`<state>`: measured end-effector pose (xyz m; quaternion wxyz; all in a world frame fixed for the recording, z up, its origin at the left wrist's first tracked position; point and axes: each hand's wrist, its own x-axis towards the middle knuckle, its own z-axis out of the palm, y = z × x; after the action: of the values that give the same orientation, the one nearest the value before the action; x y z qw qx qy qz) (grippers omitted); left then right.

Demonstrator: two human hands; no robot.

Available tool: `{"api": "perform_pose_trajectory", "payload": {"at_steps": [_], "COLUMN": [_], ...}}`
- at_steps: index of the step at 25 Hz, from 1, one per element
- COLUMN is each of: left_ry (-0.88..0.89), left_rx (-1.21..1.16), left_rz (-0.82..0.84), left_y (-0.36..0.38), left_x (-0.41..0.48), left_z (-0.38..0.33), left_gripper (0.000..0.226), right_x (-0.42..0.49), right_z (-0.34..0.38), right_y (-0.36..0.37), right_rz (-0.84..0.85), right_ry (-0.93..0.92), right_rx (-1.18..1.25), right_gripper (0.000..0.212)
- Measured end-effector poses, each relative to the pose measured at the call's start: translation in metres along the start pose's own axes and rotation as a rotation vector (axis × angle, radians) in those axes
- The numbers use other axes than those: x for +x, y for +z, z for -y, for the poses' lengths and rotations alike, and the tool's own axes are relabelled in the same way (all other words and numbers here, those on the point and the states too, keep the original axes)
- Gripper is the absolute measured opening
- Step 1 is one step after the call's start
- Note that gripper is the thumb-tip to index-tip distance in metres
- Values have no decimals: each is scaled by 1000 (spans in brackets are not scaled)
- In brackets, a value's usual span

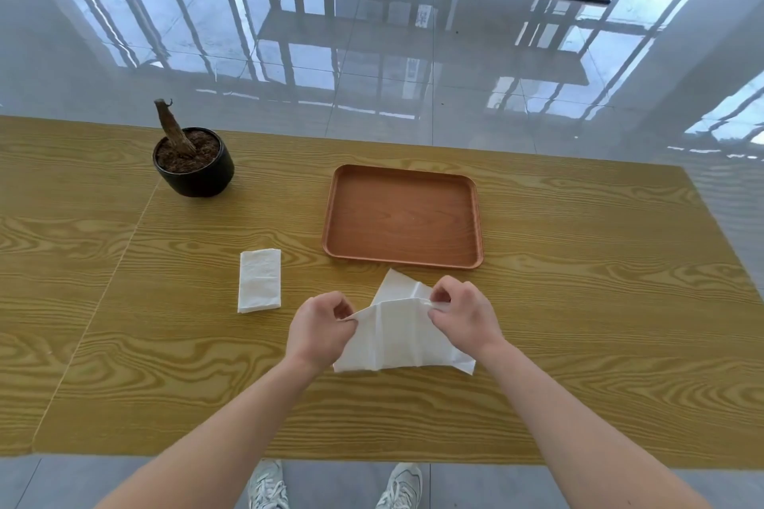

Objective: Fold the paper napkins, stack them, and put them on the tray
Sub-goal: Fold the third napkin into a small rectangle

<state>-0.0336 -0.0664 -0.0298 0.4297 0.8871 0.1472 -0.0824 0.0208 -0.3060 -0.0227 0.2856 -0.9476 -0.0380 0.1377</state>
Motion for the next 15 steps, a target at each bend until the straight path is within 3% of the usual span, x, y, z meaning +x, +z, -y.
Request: {"api": "perform_pose_trajectory", "payload": {"at_steps": [4,7,9,13,15], "left_ry": [235,529,624,655,584], "left_rx": [52,265,391,722,746], "left_rz": [-225,-445,-501,-300,-217], "left_y": [-41,-67,-71,-49,-40], "left_x": [-18,-34,-47,-65,-70], "left_z": [9,31,58,104,114], "left_gripper": [23,15,10,24,20], "right_x": [-11,-22,-33,-64,-74], "right_z": [29,52,56,41,34], "right_y": [-9,2,22,76,93], "right_rz": [-60,-202,-245,-122,-46], "right_ry": [-37,-248,-327,-345,-337], "right_rx": [304,274,226,-2,-39], "right_gripper": [30,19,21,29,27]}}
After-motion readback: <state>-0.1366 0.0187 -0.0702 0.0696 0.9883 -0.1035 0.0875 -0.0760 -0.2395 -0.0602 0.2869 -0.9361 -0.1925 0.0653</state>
